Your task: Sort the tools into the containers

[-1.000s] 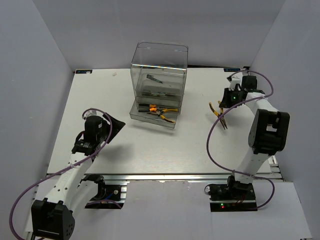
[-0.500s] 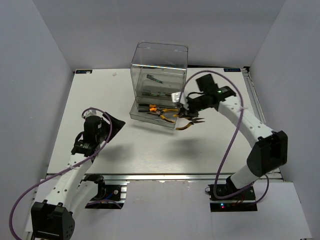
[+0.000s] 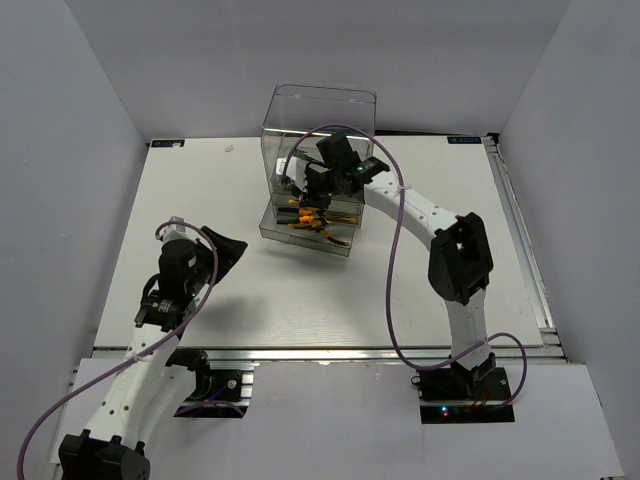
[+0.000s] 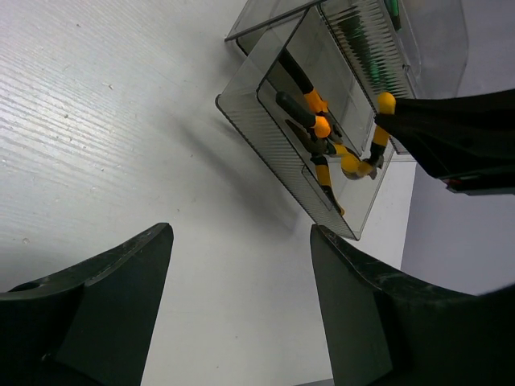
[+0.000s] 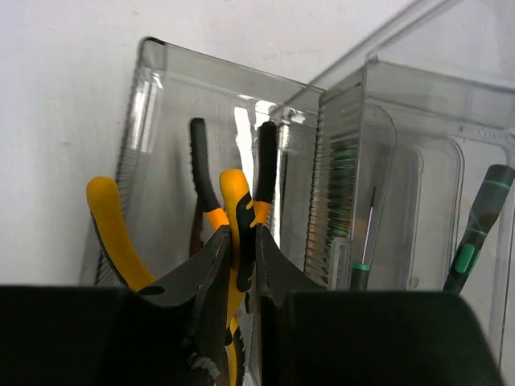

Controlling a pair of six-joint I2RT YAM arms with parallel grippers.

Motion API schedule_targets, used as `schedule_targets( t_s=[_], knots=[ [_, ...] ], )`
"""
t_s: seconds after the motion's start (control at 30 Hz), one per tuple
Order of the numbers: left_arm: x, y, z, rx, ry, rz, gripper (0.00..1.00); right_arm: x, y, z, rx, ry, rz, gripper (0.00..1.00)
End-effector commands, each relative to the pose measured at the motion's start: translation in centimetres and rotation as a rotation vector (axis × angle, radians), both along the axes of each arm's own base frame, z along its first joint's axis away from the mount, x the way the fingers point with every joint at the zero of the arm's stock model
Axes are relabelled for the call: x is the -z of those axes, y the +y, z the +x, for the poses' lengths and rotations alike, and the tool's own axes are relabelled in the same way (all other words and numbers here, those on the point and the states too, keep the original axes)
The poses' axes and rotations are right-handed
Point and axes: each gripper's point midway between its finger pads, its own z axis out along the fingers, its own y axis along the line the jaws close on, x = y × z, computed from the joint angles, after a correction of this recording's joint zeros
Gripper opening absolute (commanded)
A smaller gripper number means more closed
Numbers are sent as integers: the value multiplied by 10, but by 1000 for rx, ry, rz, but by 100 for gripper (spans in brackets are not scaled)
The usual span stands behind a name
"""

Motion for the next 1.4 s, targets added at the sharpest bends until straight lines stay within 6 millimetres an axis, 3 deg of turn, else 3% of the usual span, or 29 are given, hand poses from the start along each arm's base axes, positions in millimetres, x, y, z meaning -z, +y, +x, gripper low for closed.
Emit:
schedule_targets(
  t_s=[0.0,0.2,0.33,0.43,0.6,0.77,0.87,0.93,0.97,1.13,1.2,1.23,1.27,1.33,1.37],
  knots=[
    [7,5,-5,-21,22,6,80,-26,11,28,85,-86,62,0],
    [9,5,-1,-19,35,12,80,0,5,34,54,-139,-1,1],
    [8,2,4,-2,34,22,80,8,1,30,39,-137,-31,34],
    [9,1,7,3,37,22,80,5,-2,21,20,-122,-25,45],
    [11,0,8,6,36,20,80,-10,-8,-1,-46,-82,-23,48],
    [12,-1,9,10,40,23,80,-32,-10,-51,-297,-19,14,41],
    [13,-1,9,12,40,27,80,-35,-17,-88,-471,16,36,34],
    [13,0,10,12,40,29,80,-33,-22,-109,-554,53,39,7],
    [14,0,10,12,43,30,80,-31,-20,-115,-567,66,35,0],
    [12,1,10,10,36,34,80,-10,-16,-132,-543,161,-17,0],
    [11,1,10,8,33,34,80,-3,-6,-139,-494,199,-37,0],
    [11,2,10,5,34,36,80,15,-12,-140,-475,202,-105,0],
    [11,2,10,3,35,38,80,16,2,-133,-378,222,-87,0],
    [10,2,8,2,35,39,80,38,0,-126,-288,226,-140,0],
    [10,4,8,-2,35,42,80,39,7,-120,-233,223,-126,0]
  ],
)
